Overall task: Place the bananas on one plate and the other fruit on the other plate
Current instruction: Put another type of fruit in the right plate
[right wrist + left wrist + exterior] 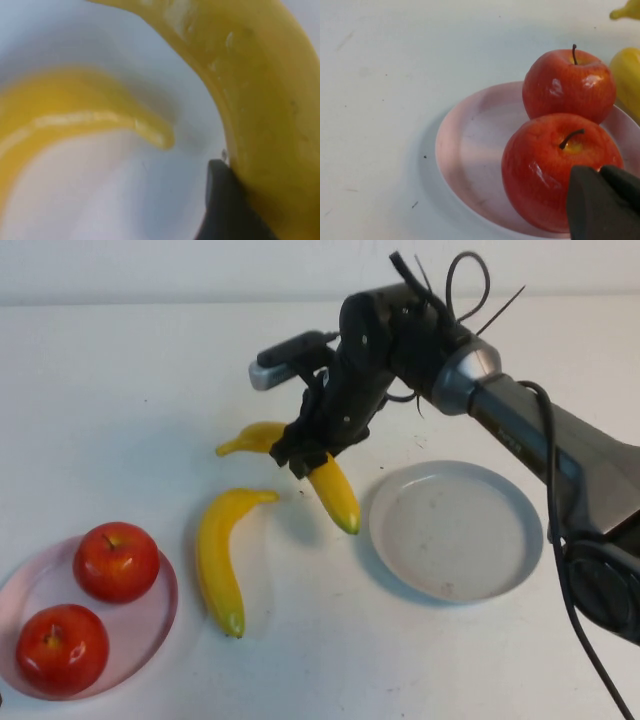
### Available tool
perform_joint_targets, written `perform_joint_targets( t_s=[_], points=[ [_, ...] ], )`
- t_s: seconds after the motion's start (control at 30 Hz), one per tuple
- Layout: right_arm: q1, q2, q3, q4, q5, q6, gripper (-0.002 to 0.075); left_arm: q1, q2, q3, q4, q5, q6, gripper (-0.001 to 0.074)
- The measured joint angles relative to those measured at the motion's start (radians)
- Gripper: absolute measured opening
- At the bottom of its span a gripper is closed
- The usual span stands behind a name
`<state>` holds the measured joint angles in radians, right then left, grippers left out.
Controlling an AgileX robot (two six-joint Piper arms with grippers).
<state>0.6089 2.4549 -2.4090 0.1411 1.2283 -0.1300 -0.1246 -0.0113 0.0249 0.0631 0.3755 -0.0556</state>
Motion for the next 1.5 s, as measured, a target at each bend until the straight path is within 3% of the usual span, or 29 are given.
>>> perform_joint_targets(
  t_s=[0.17,0.37,0.77,1.0,1.23,1.5],
  points=[
    [0.0,-0.063,-0.08,-0.065,0.01,0.096,0.0308,0.0,0.0,0.0,0.0,0.0,0.0,0.0004],
    [-0.006,-0.284,-0.004,-0.158,0.019,0.146,0.0308,0.0,0.0,0.0,0.0,0.0,0.0,0.0004],
    [-0.054,-0.802,0.625,-0.317,0.023,0.356,0.0308,0.0,0.0,0.0,0.0,0.0,0.0,0.0004],
    [-0.064,-0.78,0.881,-0.307,-0.016,0.428,0.0307,0.0,0.0,0.0,0.0,0.0,0.0,0.0004],
    [-0.133,-0.635,0.897,-0.191,-0.094,0.425,0.0307,0.0,0.0,0.0,0.0,0.0,-0.001,0.0004],
    [-0.183,-0.518,0.897,-0.18,-0.145,0.391,0.0307,0.0,0.0,0.0,0.0,0.0,-0.001,0.0004]
  ],
)
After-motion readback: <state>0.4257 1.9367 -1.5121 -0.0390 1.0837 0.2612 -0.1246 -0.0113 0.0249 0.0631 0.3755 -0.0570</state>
